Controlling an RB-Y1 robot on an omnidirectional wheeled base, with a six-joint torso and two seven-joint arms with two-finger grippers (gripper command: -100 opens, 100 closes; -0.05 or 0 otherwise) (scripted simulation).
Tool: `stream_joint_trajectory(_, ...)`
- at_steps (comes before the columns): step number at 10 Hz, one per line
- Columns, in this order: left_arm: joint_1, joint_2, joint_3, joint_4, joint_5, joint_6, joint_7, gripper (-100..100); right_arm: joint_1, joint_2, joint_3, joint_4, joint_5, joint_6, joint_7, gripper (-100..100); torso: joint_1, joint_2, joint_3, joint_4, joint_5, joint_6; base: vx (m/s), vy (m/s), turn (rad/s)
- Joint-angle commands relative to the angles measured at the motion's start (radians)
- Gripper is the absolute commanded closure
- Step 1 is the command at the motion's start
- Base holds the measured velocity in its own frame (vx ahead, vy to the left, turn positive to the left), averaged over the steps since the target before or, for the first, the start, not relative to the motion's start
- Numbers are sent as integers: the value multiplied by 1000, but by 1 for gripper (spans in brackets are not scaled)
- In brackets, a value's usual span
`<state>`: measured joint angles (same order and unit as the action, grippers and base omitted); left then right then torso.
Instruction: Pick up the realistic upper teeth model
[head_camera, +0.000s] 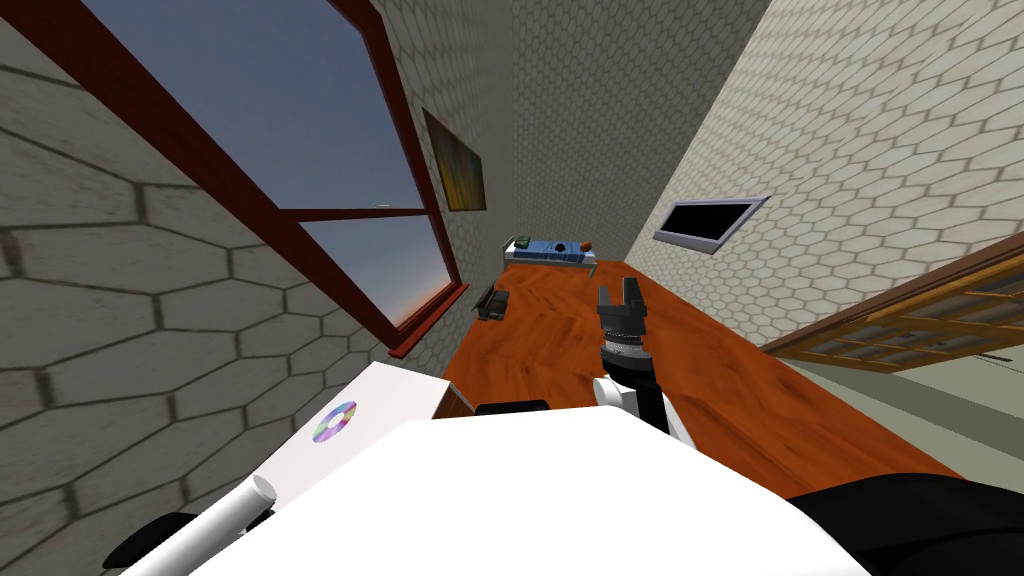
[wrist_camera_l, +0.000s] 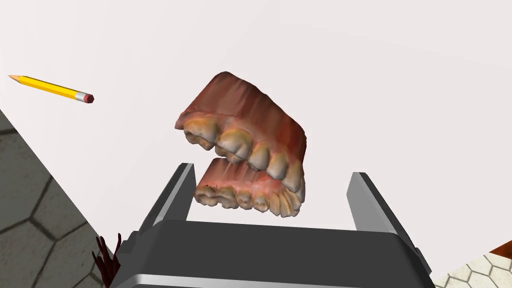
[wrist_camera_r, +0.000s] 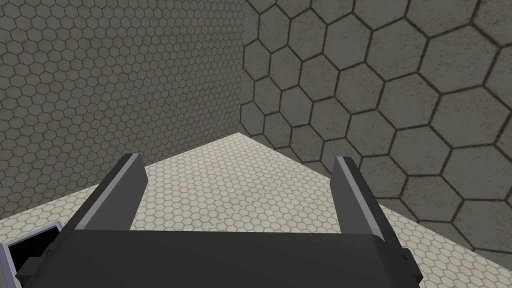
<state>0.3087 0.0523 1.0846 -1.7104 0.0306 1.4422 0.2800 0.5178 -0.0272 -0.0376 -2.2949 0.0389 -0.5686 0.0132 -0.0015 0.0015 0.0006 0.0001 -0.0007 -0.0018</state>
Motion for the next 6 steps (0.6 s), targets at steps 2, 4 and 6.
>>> stream_joint_trajectory(2,0,0,0,0,0,0,0,100,0,0,0,0,0,0,0,0,0,0,0,0,0,0,0,0,0)
stream_joint_trajectory(4,0,0,1,0,0,1,1,100,0,0,0,0,0,0,0,0,0,0,0,0,0,1,0,0,0)
stream_joint_trajectory(6,0,-1,1,0,1,1,2,0,0,0,0,0,0,0,0,0,0,0,0,0,0,1,0,0,0)
